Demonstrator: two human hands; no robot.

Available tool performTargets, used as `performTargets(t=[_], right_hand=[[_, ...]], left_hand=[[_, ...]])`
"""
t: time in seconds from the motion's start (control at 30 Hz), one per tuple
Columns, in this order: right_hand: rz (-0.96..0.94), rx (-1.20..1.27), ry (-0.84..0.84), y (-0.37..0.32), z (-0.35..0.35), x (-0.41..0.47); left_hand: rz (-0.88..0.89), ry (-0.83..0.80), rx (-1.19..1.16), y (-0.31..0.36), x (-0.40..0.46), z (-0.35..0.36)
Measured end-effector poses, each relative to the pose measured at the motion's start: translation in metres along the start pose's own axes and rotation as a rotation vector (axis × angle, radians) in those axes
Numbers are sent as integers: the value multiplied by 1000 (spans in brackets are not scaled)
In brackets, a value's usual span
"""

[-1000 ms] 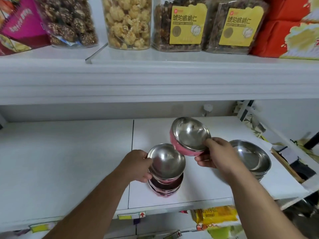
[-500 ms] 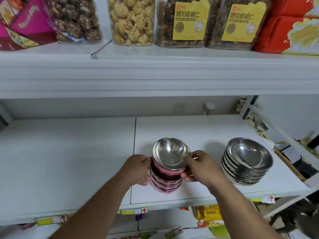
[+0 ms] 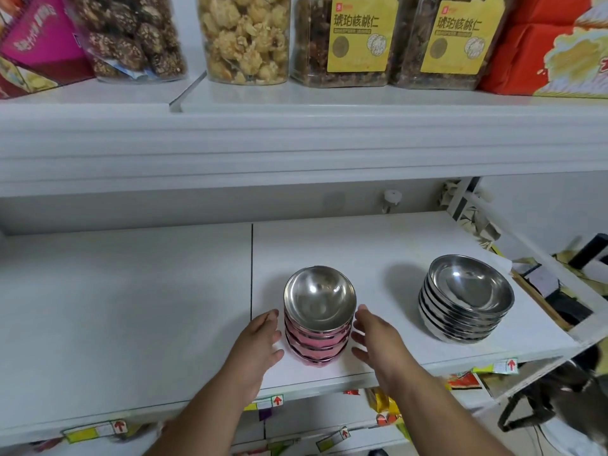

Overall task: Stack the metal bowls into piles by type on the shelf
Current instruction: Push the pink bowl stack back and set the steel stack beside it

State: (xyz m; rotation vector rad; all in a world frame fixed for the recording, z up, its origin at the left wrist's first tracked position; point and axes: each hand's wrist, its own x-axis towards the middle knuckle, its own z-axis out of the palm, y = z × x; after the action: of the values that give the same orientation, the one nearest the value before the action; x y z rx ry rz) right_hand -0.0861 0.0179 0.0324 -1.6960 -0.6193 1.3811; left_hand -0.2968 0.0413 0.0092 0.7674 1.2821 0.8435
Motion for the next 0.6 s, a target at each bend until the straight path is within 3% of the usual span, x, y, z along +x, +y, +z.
performTargets(t=[0.17, 0.6], right_hand=[[64, 174, -93, 8, 5, -1], [52, 181, -235, -12, 13, -16]], left_hand=[[-6, -102, -58, -3, -7, 12], [109, 117, 2, 9, -40, 16]])
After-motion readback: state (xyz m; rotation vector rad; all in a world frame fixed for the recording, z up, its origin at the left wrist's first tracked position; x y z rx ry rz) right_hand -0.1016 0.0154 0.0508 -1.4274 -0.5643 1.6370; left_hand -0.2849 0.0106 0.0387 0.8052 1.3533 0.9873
